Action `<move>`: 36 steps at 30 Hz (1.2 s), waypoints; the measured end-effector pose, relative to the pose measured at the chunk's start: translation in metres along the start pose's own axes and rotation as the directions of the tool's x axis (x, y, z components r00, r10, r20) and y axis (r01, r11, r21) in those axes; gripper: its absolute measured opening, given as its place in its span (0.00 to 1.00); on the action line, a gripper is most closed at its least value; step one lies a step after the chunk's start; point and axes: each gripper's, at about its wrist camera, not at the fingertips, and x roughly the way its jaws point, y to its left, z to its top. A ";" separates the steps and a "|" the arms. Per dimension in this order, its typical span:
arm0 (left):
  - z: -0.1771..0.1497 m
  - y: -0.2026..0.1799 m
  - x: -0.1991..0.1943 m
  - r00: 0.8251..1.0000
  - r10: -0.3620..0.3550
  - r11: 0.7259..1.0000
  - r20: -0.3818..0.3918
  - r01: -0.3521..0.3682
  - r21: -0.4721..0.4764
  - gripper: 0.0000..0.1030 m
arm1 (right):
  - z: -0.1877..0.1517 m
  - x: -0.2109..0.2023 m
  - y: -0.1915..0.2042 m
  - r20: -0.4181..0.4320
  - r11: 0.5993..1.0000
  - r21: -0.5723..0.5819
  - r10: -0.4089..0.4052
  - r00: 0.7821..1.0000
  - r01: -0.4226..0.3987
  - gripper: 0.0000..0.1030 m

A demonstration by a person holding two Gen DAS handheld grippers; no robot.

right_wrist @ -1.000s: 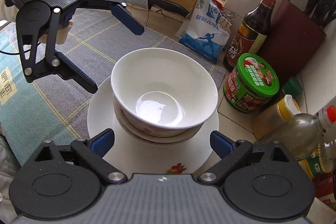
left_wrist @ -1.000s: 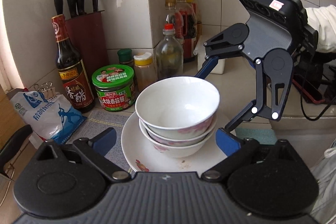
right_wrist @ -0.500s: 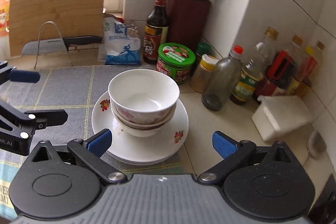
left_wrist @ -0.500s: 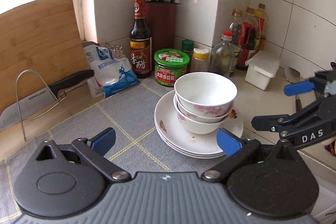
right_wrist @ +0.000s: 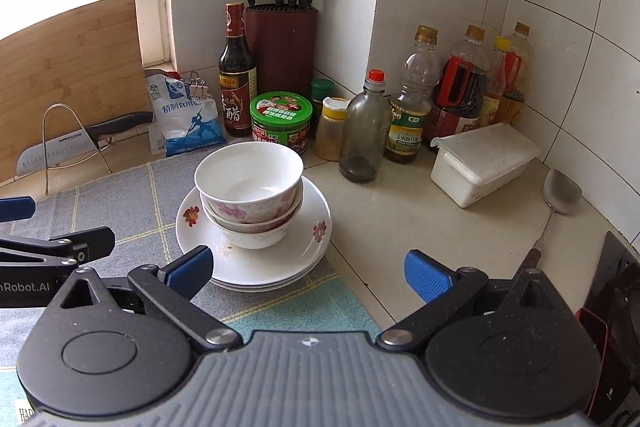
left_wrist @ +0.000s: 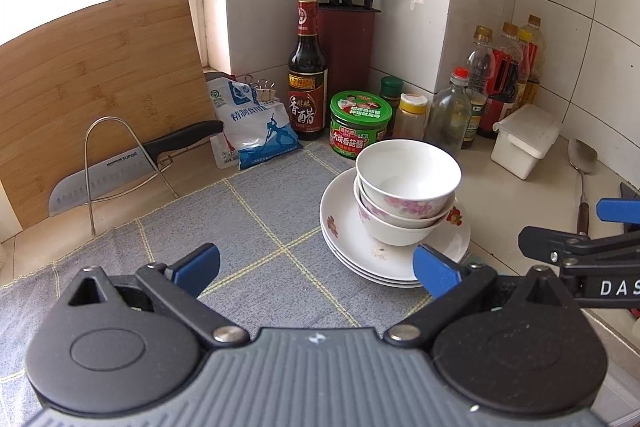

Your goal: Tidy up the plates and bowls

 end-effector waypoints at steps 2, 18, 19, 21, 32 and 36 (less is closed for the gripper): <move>0.000 -0.002 -0.001 1.000 0.005 1.000 0.000 -0.005 0.005 0.99 | 0.001 -0.001 0.002 0.002 1.000 -0.001 0.003 1.000 -0.003 1.00; 0.005 -0.003 -0.001 1.000 0.020 1.000 -0.001 -0.020 0.008 0.99 | 0.006 0.000 0.004 0.017 1.000 0.010 0.012 1.000 -0.012 1.00; 0.006 -0.004 -0.001 1.000 0.020 1.000 -0.001 -0.020 0.008 0.99 | 0.007 0.000 0.004 0.016 1.000 0.010 0.011 1.000 -0.012 1.00; 0.006 -0.004 -0.001 1.000 0.021 1.000 -0.002 -0.021 0.007 0.99 | 0.007 0.000 0.005 0.019 1.000 0.009 0.009 1.000 -0.010 1.00; 0.007 -0.004 0.000 1.000 0.029 1.000 -0.007 -0.029 0.008 0.99 | 0.009 -0.001 0.005 0.025 1.000 0.011 0.013 1.000 -0.013 1.00; 0.008 -0.003 0.000 1.000 0.030 1.000 -0.007 -0.030 0.007 0.99 | 0.010 -0.001 0.005 0.028 1.000 0.012 0.013 1.000 -0.013 1.00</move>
